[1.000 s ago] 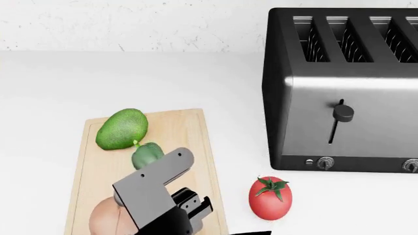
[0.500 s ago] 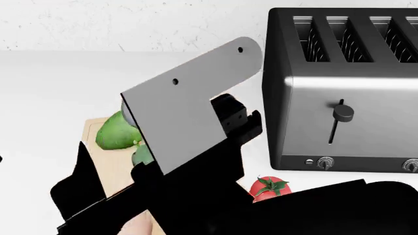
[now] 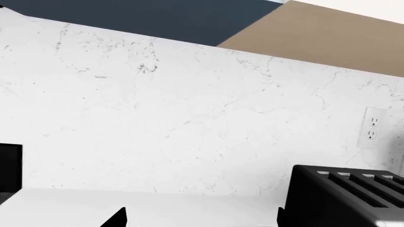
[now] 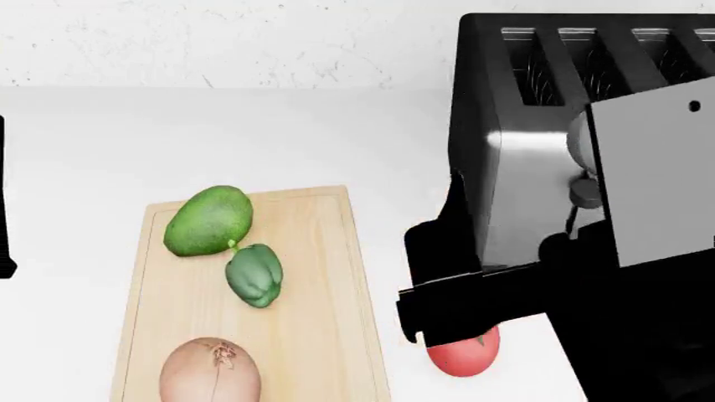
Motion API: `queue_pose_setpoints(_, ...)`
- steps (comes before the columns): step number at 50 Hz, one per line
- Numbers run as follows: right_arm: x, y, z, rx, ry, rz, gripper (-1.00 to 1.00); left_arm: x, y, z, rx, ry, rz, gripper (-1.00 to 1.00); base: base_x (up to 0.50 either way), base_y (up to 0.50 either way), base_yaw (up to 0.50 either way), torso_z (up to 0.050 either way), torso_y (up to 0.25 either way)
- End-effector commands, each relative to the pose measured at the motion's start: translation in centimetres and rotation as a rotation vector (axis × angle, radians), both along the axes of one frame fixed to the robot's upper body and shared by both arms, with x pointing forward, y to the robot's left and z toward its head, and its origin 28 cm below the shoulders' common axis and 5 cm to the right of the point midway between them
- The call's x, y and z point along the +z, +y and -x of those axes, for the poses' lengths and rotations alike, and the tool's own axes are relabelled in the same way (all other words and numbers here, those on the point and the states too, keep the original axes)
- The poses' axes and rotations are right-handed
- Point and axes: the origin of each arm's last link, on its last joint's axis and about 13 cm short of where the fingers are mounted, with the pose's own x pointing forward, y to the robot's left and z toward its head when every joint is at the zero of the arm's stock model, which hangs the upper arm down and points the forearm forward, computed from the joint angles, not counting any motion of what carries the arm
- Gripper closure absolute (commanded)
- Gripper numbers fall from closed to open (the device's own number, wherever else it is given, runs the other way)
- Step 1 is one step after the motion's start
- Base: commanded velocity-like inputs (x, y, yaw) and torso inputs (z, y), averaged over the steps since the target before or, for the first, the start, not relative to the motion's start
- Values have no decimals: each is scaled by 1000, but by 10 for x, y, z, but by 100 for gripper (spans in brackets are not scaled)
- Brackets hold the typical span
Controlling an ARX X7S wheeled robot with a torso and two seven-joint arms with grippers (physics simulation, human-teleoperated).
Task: Place the avocado, onion, tomato and bell pepper on the cutting board.
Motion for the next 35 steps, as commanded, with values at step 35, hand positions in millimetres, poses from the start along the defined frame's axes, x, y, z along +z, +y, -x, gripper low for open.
queue_pose_setpoints(35, -77, 0, -33, -37, 260, -57, -100, 3, 4, -1, -22, -16, 17, -100, 0, 0, 0, 0, 0)
